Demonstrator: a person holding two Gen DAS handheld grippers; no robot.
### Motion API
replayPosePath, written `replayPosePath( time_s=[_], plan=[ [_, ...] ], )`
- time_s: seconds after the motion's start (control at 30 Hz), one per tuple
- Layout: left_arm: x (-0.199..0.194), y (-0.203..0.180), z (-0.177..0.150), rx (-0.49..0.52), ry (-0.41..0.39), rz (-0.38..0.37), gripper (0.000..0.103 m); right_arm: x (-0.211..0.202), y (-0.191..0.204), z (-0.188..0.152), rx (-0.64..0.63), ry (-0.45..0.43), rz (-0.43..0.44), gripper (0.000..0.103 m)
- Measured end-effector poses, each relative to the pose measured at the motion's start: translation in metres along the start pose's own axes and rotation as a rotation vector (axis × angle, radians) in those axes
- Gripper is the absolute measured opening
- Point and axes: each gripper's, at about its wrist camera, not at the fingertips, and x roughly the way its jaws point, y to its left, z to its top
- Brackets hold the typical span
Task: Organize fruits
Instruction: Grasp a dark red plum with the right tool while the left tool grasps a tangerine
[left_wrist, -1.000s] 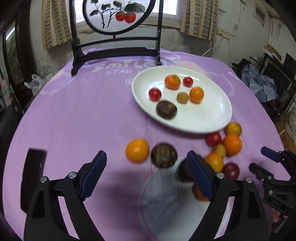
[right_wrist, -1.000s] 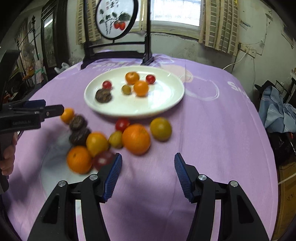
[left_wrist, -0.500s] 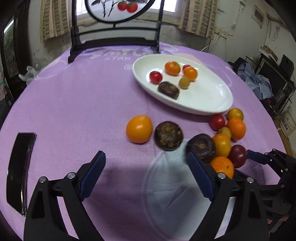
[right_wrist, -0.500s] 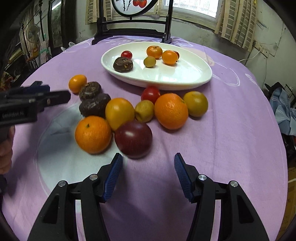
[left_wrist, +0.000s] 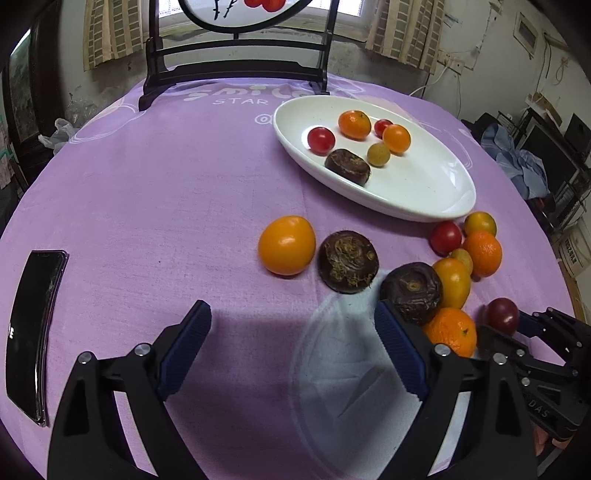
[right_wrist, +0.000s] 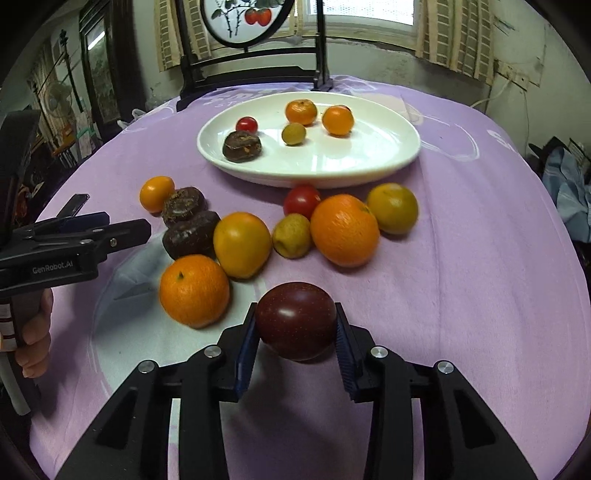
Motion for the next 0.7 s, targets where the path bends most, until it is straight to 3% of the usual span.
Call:
replayPosePath(
  time_s=[0.27, 0.4, 0.7],
  plan=[
    [-0.020, -0.032, -0.014, 0.043, 0.008, -0.022, 0.088, -0.007, -0.018, -0.008, 0.064, -0.020, 0.039, 0.039],
    [-0.017, -0.058, -0.028, 0.076, 0.059, -0.072, 0.088, -0.010, -0.031, -0.011, 0.104, -0.024, 0.045, 0.039],
    [0.009, -0.096, -0.033, 0.123, 0.096, -0.005, 0.087, -0.022, -0.057, -0.017, 0.187, -0.055, 0.015, 0.039]
  ],
)
